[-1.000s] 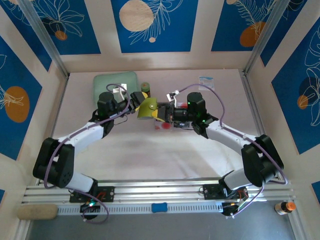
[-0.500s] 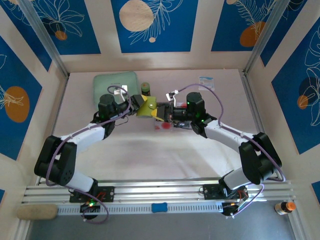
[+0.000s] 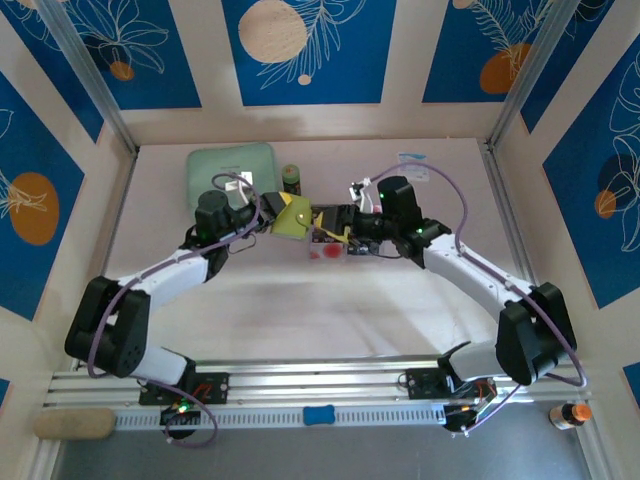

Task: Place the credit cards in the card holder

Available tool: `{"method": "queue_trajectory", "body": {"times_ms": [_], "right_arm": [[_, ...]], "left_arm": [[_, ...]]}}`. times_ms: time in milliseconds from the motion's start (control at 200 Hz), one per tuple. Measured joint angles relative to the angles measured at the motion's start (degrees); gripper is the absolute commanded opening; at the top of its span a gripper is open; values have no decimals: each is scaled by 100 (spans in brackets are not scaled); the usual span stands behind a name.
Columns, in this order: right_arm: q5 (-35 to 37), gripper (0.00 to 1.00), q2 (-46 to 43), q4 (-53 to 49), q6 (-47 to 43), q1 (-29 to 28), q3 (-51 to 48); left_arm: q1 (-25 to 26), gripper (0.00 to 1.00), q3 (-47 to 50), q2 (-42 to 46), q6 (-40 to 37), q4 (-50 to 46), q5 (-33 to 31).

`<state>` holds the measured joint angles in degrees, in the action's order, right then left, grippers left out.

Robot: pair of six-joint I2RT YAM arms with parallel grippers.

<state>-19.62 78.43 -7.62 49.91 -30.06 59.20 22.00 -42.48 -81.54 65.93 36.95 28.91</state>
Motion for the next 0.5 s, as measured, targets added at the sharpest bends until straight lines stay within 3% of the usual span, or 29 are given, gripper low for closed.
{"method": "queue_trajectory", "body": {"times_ms": [245, 500], "right_arm": [[1421, 67, 763, -1515, -671, -726, 1744], [2538, 64, 1683, -2487, -1095, -1283, 2702]], "left_arm": [[251, 0, 2, 358, -48, -468, -597], [407, 0, 2, 575, -157, -1029, -1147]]}}
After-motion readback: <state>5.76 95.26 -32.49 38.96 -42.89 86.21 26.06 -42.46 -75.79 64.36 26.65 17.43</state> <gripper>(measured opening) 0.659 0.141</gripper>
